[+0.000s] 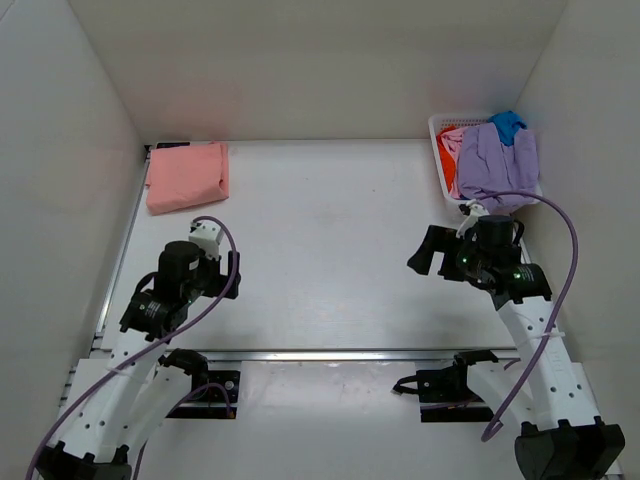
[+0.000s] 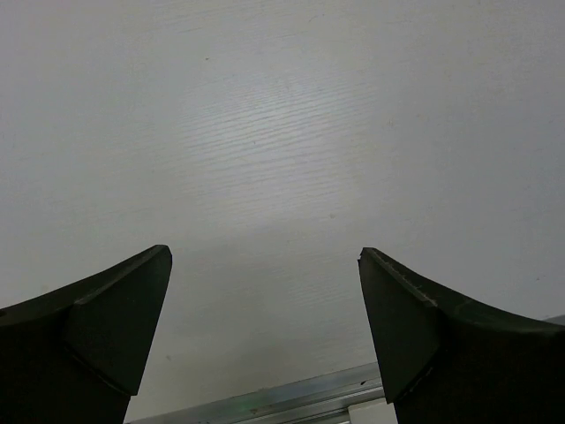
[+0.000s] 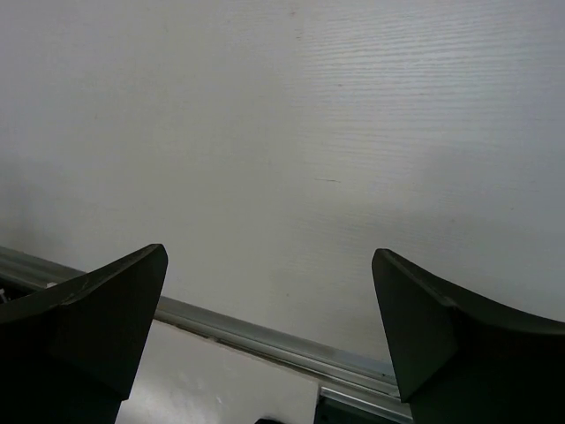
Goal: Fold and stack the t-shirts
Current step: Grab crumpled tshirt from bin with the right arm
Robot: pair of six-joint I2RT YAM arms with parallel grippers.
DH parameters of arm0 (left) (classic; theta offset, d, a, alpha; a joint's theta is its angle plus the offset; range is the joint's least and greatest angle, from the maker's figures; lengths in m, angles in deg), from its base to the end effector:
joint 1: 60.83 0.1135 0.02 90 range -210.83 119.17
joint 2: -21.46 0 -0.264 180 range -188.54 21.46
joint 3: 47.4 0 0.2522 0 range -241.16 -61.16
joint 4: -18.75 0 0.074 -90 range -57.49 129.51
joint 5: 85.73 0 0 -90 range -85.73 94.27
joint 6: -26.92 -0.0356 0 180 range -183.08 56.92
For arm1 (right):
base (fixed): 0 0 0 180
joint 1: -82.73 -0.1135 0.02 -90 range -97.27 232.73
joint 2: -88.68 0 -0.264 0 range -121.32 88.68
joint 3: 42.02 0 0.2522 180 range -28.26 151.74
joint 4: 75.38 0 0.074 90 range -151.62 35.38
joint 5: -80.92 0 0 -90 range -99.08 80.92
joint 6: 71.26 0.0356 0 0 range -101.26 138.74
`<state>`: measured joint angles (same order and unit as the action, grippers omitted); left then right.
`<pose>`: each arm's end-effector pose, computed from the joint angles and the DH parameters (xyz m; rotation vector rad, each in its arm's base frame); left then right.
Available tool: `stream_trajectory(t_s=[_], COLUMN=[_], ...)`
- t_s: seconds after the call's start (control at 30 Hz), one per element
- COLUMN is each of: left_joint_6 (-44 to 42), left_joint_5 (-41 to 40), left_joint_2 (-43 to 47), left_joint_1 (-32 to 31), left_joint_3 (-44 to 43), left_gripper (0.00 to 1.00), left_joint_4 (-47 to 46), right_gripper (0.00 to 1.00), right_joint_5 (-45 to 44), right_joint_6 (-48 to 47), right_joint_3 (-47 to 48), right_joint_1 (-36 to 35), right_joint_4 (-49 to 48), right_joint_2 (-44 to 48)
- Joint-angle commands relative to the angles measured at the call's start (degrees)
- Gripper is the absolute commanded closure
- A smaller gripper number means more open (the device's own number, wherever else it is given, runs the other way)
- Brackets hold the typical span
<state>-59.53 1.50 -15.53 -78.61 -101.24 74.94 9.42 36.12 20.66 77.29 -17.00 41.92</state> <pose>0.1293 -0.0397 0.2760 0.2543 2.2461 -0.1443 0.1594 0.0265 0.3023 0.0760 2.3323 0.5744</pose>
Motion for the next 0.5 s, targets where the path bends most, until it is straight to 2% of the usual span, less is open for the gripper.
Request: stream_trajectory(t_s=[0.0,0.07,0.17,0.23,0.4,0.47], left_joint_6=[0.7,-0.3,-1.4,-1.5,-0.5,-0.4], left_joint_5=[-2.1,0.6,2.8,2.4,0.9,2.8], left_joint_2=[0.1,2.4,2.8,1.7,0.1,-2.0], left_joint_1=[-0.6,1.2,0.2,0.1,2.8,4.6], left_joint_3=[0.1,0.1,0.0,0.1,0.3,0.1], left_gripper=[0.02,0.02,0.01,0.01,0.01,0.01], left_joint_4=[0.1,-0.1,0.0,-0.1,0.1,-0.2], right_gripper=[0.0,0.0,0.01,0.01,0.01,0.01], right_joint_5=[-5.2,-9.3,-8.2,-9.6,-15.2,-15.6], right_joint_6=[-2.1,-3.7,-7.8,-9.1,-13.5,-14.2], right_joint_3=[1.4,1.2,0.5,2.7,9.1,11.7], right_joint_1=[0.9,2.5,5.0,7.6,8.7,11.3], right_joint_4=[0.2,0.1,-2.7,-3.2,-5.3,-6.3], right_joint_2=[-1.2,-1.4,-2.7,-4.4,-9.3,-12.9])
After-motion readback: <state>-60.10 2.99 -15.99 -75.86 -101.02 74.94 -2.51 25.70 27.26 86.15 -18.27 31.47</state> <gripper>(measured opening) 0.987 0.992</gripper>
